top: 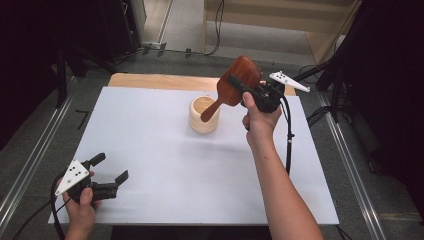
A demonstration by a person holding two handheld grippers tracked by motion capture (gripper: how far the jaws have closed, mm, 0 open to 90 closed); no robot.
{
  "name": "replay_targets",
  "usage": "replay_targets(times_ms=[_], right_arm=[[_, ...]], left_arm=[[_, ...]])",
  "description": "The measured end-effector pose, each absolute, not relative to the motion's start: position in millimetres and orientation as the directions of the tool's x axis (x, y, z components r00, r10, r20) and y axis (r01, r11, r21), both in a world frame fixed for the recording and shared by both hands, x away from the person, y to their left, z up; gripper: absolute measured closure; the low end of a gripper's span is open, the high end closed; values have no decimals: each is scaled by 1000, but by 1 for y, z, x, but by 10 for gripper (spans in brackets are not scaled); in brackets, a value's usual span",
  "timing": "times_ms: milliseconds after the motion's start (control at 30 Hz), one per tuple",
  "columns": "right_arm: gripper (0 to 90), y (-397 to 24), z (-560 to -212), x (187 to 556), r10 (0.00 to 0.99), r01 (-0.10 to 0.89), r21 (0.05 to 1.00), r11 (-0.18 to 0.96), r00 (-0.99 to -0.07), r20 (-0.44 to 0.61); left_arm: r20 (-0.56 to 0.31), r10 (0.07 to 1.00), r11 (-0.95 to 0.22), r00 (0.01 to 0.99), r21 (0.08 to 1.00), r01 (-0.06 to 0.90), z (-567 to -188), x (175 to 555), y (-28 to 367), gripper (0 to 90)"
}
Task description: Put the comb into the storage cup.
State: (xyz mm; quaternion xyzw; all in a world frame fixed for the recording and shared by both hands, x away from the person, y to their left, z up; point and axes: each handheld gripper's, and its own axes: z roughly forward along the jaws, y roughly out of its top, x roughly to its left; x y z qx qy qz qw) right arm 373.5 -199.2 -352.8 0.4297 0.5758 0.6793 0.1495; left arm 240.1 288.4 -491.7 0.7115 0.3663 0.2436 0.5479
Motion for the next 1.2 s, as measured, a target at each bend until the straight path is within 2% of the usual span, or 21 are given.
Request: replay_targets(times_ms=[1200], right_arm=[[530,-193,-362,412,747,285,916,-284,-533,398]], left_arm=[[-58,786,-128,615,959,254,-492,241,289,1]])
